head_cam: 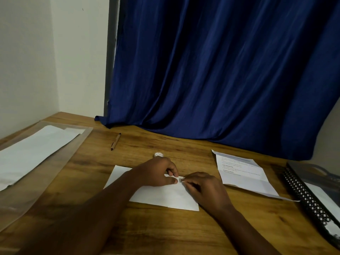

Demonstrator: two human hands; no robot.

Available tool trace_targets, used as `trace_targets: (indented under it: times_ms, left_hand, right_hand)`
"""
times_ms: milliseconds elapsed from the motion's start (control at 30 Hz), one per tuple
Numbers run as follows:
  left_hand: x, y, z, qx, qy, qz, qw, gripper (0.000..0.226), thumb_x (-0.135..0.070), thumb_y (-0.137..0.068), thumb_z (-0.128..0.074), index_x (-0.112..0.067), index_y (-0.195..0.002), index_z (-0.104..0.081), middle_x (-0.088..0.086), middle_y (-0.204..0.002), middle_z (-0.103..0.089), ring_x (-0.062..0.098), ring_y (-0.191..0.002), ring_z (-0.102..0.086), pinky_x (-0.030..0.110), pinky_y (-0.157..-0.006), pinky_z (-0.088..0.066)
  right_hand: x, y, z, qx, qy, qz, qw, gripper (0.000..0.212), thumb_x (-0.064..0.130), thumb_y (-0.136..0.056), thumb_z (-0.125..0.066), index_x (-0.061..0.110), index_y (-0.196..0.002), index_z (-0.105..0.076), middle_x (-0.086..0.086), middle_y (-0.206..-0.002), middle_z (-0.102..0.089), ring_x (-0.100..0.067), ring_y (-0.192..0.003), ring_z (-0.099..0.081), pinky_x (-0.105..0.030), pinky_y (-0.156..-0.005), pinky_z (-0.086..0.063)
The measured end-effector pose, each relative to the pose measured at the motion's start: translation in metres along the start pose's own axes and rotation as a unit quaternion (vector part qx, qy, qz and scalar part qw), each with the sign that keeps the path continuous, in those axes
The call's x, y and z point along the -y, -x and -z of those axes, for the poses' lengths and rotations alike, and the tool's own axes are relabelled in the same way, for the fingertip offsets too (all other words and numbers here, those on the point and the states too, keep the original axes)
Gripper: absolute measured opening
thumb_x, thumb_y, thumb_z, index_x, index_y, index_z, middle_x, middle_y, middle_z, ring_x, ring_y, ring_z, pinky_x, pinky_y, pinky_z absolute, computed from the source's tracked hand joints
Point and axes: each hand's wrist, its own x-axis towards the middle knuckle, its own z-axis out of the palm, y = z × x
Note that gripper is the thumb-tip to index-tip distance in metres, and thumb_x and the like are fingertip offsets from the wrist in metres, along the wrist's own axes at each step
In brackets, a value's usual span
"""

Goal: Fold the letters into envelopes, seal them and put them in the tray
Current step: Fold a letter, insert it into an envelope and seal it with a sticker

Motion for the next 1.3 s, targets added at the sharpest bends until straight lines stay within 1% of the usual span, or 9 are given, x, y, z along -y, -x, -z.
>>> trace_targets:
  times_ms: [233,467,700,867,1067,1100,1200,1233,1300]
  left_hand:
    - [0.002,0.001,-0.003,0.002,-0.002,-0.002,1.0,0.029,-0.041,-0.089,-0.075,-0.027,-0.114,-0.074,-0.014,-0.109,-0.066,-0.002,-0.095,-0.06,0.007,-0.071,-0.041]
    - [0.001,-0.002,-0.003,0.002,-0.004,-0.003,1.0,0.028,-0.041,-0.088,-0.076,-0.028,-0.112,-0.073,-0.017,-0.105,-0.064,-0.002,-0.095,-0.059,0.01,-0.073,-0.042]
    - [0.001,-0.001,-0.003,-0.004,0.003,-0.007,1.0,0.027,-0.038,-0.087,-0.078,-0.025,-0.111,-0.074,-0.018,-0.102,-0.064,-0.001,-0.095,-0.06,0.01,-0.074,-0.044]
    - [-0.001,-0.002,-0.004,-0.005,0.014,-0.001,1.0,0.025,-0.036,-0.088,-0.078,-0.026,-0.11,-0.073,-0.02,-0.101,-0.065,-0.005,-0.093,-0.06,0.005,-0.07,-0.042]
    - [0.0,-0.002,-0.006,-0.007,0.018,0.003,1.0,0.025,-0.037,-0.087,-0.078,-0.026,-0.109,-0.074,-0.02,-0.1,-0.066,-0.005,-0.093,-0.06,0.007,-0.072,-0.042]
    - [0.0,-0.001,-0.006,-0.008,0.019,0.002,1.0,0.024,-0.037,-0.087,-0.078,-0.026,-0.108,-0.074,-0.02,-0.1,-0.066,-0.005,-0.093,-0.06,0.007,-0.072,-0.042]
    - [0.0,-0.001,-0.005,-0.011,0.019,0.001,1.0,0.024,-0.037,-0.086,-0.079,-0.028,-0.108,-0.074,-0.02,-0.099,-0.066,-0.005,-0.094,-0.06,0.006,-0.072,-0.042]
    - [0.0,-0.002,-0.005,-0.011,0.018,-0.001,1.0,0.024,-0.037,-0.086,-0.078,-0.028,-0.108,-0.073,-0.02,-0.099,-0.066,-0.005,-0.095,-0.06,0.006,-0.072,-0.042]
    - [0.0,-0.002,-0.004,-0.008,0.012,-0.004,1.0,0.025,-0.037,-0.087,-0.078,-0.027,-0.109,-0.073,-0.021,-0.099,-0.065,-0.005,-0.095,-0.06,0.005,-0.071,-0.042]
  right_hand:
    - [0.0,0.003,-0.005,-0.013,0.015,0.003,1.0,0.016,0.031,-0.092,-0.073,0.033,-0.106,-0.08,0.018,-0.107,-0.077,0.003,-0.096,-0.066,-0.018,-0.077,-0.056]
    - [-0.001,0.001,-0.004,0.032,0.054,0.021,0.998,0.018,0.036,-0.095,-0.065,0.034,-0.108,-0.079,0.018,-0.112,-0.074,0.0,-0.101,-0.062,-0.017,-0.078,-0.052]
    - [0.006,0.009,0.002,0.078,0.04,0.018,0.996,0.038,0.049,-0.101,-0.051,0.033,-0.131,-0.068,0.014,-0.133,-0.063,0.0,-0.119,-0.053,-0.015,-0.094,-0.041]
    - [0.019,0.029,0.005,0.076,0.031,-0.001,0.997,0.041,0.045,-0.103,-0.046,0.031,-0.138,-0.062,0.012,-0.136,-0.058,-0.001,-0.117,-0.055,-0.017,-0.095,-0.048]
    - [0.019,0.037,0.011,0.094,0.013,-0.028,0.995,0.039,0.047,-0.102,-0.05,0.035,-0.137,-0.063,0.022,-0.14,-0.054,0.006,-0.119,-0.051,-0.004,-0.092,-0.04]
    - [0.018,0.035,0.012,0.09,-0.003,-0.038,0.995,0.036,0.046,-0.101,-0.052,0.035,-0.132,-0.067,0.023,-0.135,-0.056,0.008,-0.116,-0.052,-0.005,-0.09,-0.042]
    - [0.015,0.024,0.013,0.051,-0.033,-0.047,0.997,0.026,0.038,-0.102,-0.053,0.032,-0.115,-0.075,0.021,-0.121,-0.061,0.003,-0.102,-0.058,-0.022,-0.083,-0.053]
    - [0.015,0.021,0.012,0.044,-0.024,-0.038,0.998,0.027,0.036,-0.103,-0.05,0.031,-0.116,-0.073,0.018,-0.122,-0.061,0.002,-0.101,-0.058,-0.024,-0.084,-0.053]
    - [0.017,0.017,0.008,0.068,0.014,-0.01,0.998,0.033,0.038,-0.104,-0.044,0.031,-0.127,-0.067,0.014,-0.132,-0.061,0.0,-0.113,-0.056,-0.025,-0.096,-0.049]
